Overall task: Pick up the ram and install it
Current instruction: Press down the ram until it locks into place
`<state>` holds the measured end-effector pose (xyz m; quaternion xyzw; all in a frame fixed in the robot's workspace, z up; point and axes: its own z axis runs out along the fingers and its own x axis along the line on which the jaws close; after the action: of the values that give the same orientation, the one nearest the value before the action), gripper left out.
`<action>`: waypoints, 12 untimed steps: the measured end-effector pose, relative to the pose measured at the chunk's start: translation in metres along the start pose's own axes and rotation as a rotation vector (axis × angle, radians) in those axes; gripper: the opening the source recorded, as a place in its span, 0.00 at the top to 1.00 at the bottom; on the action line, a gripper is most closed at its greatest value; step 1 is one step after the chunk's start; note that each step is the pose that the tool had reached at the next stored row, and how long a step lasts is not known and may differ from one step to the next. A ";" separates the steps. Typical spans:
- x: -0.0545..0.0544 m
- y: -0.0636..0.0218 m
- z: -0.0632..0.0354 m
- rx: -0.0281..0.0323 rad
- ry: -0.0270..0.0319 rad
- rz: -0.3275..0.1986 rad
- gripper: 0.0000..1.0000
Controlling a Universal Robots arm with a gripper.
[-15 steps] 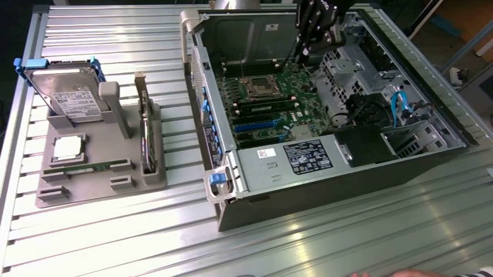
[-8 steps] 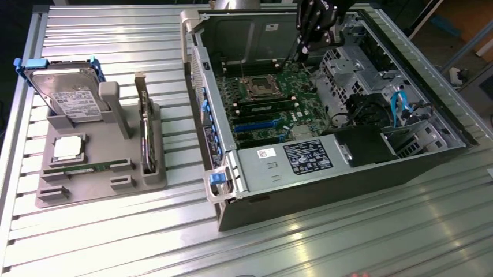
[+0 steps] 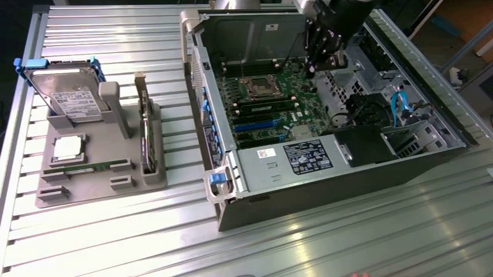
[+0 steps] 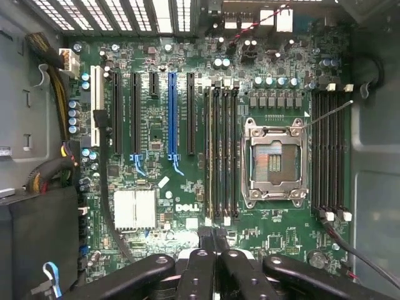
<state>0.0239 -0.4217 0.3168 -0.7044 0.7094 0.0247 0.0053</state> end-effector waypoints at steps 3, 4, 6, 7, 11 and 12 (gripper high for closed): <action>0.000 -0.0002 0.0058 0.0004 0.0000 0.000 0.89; 0.000 -0.0002 0.0077 0.0005 0.0001 0.000 0.89; 0.001 -0.0004 0.0138 0.0010 0.0000 0.000 0.89; 0.001 -0.0005 0.0164 0.0012 -0.0001 0.000 0.89; 0.001 -0.0007 0.0262 0.0016 0.0000 0.000 0.89; 0.001 -0.0008 0.0281 0.0017 0.0000 0.000 0.89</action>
<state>0.0239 -0.4216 0.2886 -0.7044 0.7094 0.0241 0.0059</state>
